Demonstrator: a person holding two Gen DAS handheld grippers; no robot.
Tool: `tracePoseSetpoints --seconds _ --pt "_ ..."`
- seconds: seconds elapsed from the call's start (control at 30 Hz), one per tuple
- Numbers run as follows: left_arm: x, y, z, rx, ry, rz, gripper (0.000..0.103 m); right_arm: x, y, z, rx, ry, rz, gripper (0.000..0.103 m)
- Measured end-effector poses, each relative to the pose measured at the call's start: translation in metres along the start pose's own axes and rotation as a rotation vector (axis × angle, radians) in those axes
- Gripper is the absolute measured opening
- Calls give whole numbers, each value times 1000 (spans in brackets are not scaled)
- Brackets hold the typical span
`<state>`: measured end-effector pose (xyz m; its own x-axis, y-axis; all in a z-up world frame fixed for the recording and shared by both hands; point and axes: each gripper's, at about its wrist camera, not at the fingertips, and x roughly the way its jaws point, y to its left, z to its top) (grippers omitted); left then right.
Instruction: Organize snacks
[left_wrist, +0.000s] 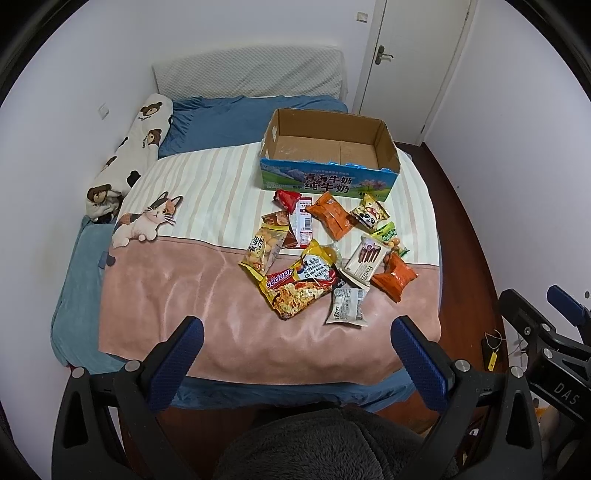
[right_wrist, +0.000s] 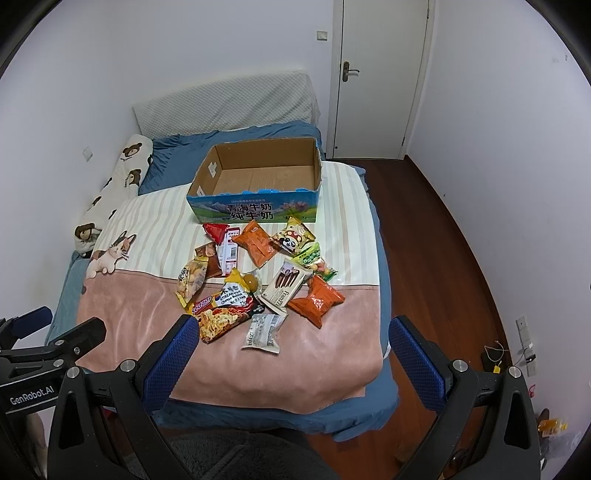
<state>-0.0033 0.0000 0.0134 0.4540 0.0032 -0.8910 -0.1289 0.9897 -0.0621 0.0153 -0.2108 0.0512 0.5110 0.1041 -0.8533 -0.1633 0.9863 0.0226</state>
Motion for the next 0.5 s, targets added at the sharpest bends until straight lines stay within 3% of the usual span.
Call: tracePoseSetpoints --seconds 0.5 --pt "-2 3 -1 2 -4 -3 103 -1 0 1 2 -5 1 103"
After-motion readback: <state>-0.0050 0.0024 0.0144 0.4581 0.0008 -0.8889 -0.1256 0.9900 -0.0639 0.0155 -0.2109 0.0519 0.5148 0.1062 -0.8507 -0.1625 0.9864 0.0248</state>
